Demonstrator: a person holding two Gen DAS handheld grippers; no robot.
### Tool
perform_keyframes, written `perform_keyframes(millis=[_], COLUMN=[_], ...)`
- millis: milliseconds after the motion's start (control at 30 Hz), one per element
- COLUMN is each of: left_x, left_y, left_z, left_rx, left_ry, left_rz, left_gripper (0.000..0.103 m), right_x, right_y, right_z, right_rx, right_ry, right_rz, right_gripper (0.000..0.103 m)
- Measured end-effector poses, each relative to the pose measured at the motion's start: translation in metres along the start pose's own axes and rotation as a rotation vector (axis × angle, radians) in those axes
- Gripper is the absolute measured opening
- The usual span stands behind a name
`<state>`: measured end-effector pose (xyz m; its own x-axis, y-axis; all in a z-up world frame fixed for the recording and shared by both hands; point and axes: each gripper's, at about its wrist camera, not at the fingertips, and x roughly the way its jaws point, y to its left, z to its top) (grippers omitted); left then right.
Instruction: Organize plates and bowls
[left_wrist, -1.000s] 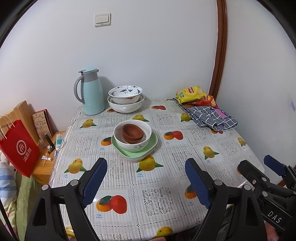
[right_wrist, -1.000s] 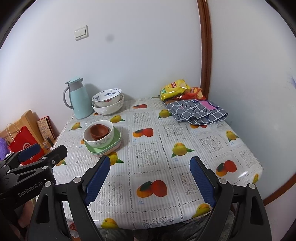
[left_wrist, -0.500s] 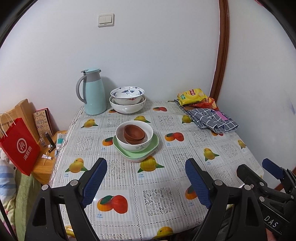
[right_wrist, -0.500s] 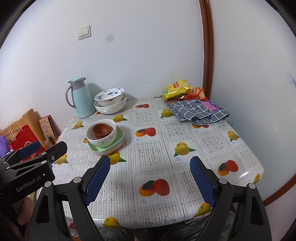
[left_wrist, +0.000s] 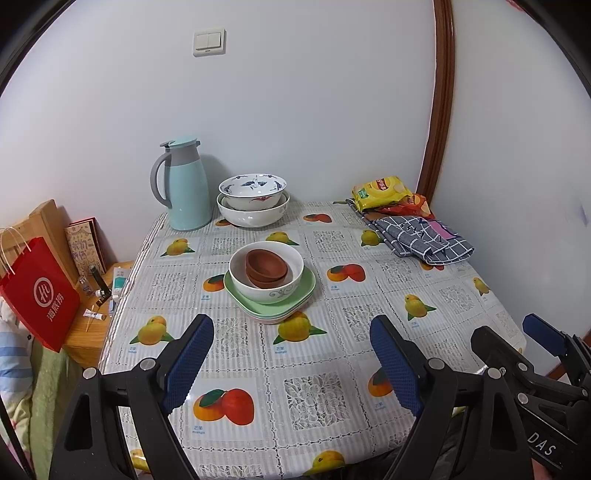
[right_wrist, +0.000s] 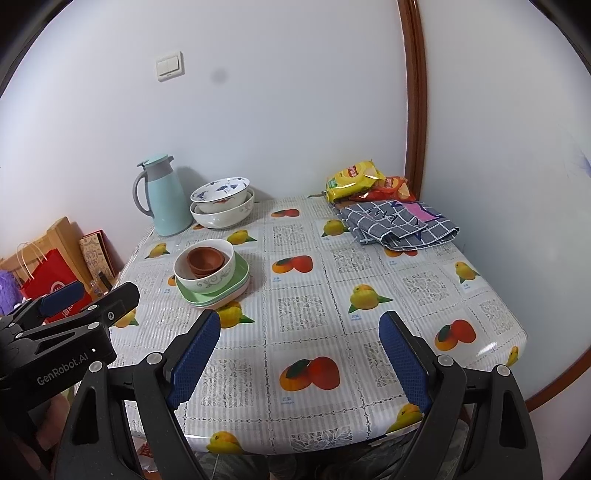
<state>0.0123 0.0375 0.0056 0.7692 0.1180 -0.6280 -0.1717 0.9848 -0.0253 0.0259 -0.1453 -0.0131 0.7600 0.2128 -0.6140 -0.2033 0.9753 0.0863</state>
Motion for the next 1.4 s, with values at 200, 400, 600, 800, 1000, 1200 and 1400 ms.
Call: perform_keyframes(millis=[200, 400, 600, 800, 1000, 1200, 1400], left_x=[-0.0006, -0.0010, -0.0023, -0.0025, -0.0029, -0.0030, -0.0025], left_y=[0.0003, 0.0004, 0.0007, 0.0009, 0.0011, 0.0012, 0.0010], left_z=[0.0008, 0.0007, 0.0004, -0.0002, 0.0004, 0.0003, 0.0008], left_rx=[-0.003, -0.002, -0.002, -0.002, 0.000, 0.001, 0.003], left_ry=[-0.001, 0.000, -0.004, -0.003, 0.002, 0.001, 0.000], left_rz=[-0.002, -0.001, -0.003, -0.002, -0.001, 0.004, 0.003], left_gripper=[0.086, 0.086, 0.086, 0.086, 0.086, 0.086, 0.086], right_x=[-0.0001, -0.0002, -0.0009, -0.0025, -0.0028, -0.0035, -0.0058], right_y=[0.0001, 0.0009, 0.0021, 0.0037, 0.0031, 0.0036, 0.0036], right_z=[0.0004, 0.0008, 0.0006, 0.0004, 0.0006, 0.0003, 0.0011], right_rx=[0.000, 0.000, -0.003, -0.004, -0.003, -0.004, -0.002], right_ry=[0.000, 0.000, -0.002, -0.005, -0.006, -0.005, -0.012], right_rz=[0.002, 0.003, 0.005, 0.005, 0.006, 0.005, 0.006], right_gripper=[0.087, 0.087, 0.087, 0.087, 0.087, 0.087, 0.087])
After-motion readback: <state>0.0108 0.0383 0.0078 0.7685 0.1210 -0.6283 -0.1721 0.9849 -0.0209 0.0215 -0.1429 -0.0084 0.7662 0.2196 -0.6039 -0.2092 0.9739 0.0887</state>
